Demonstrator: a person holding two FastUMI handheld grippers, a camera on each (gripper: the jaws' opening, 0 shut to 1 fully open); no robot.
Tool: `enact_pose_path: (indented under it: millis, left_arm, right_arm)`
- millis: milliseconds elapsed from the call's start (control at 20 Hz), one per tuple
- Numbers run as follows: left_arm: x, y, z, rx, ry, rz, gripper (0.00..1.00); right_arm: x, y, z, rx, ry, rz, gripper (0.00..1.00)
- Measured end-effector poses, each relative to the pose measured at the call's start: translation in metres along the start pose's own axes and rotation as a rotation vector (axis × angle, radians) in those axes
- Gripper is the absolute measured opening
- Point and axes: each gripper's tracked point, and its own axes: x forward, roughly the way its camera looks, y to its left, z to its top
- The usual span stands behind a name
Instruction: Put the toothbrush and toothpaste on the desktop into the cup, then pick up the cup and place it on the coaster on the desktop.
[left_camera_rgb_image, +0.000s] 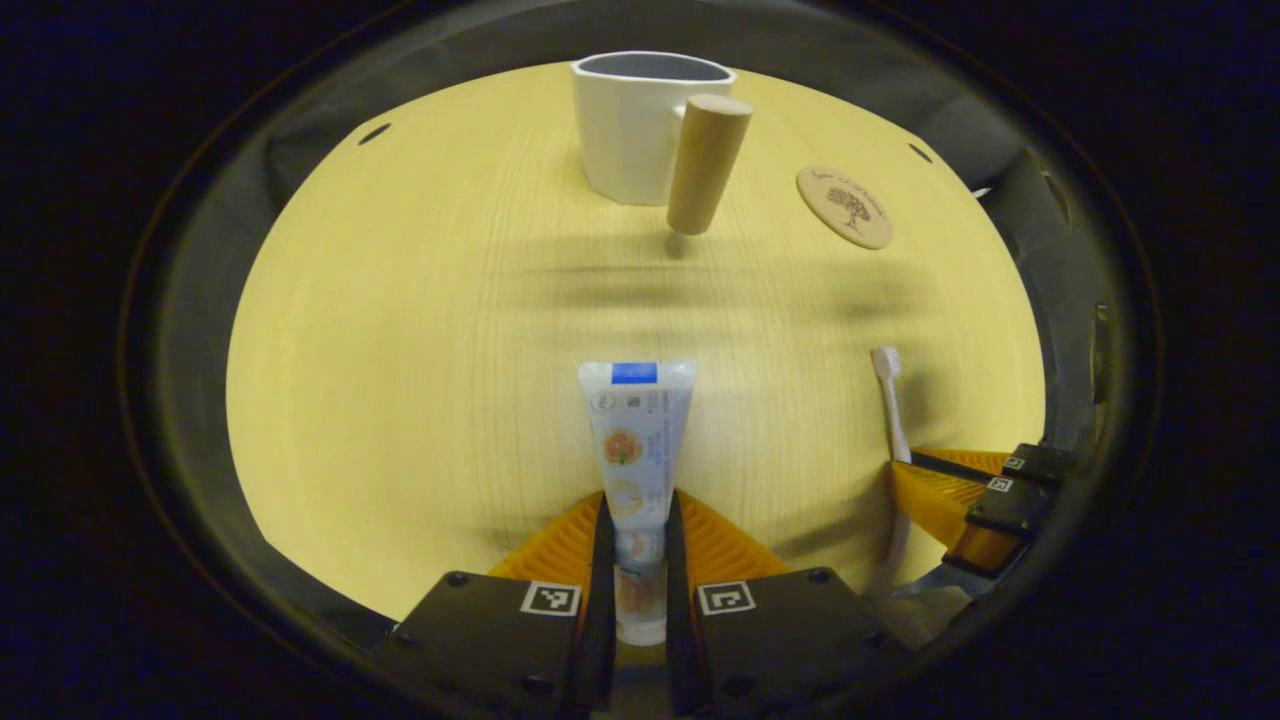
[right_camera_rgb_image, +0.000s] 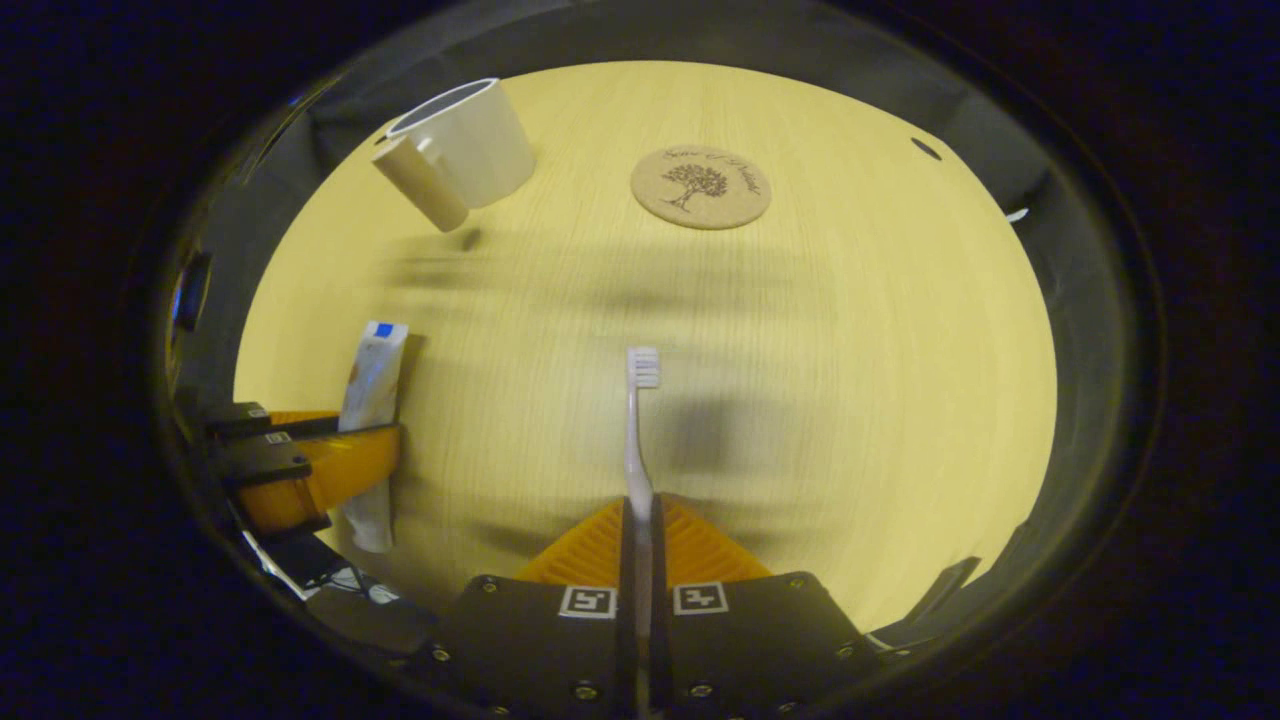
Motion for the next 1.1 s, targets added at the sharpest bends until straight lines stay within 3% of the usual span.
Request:
enact_pose_path:
  millis: [100, 150, 200, 550, 1100]
  left_arm:
    - [-0.001, -0.001, 0.002, -0.018, -0.023, -0.023, 0.28]
    - [-0.001, -0.004, 0.002, -0.029, -0.029, -0.052, 0.21]
    - [-0.003, -0.006, 0.002, -0.045, -0.04, -0.076, 0.2]
    - [-0.032, -0.006, 0.02, -0.081, -0.178, -0.102, 0.21]
    - [-0.133, 0.006, 0.112, -0.096, -0.63, -0.098, 0.21]
  right_arm:
    - [-0.004, -0.003, 0.001, 0.005, -0.024, 0.017, 0.06]
    - [-0.005, -0.004, 0.003, 0.007, -0.038, 0.021, 0.06]
    - [-0.009, -0.003, 0.006, 0.013, -0.056, 0.033, 0.06]
    - [-0.036, 0.006, 0.025, 0.012, -0.181, 0.084, 0.06]
    - [-0.123, 0.01, 0.102, -0.032, -0.596, 0.132, 0.06]
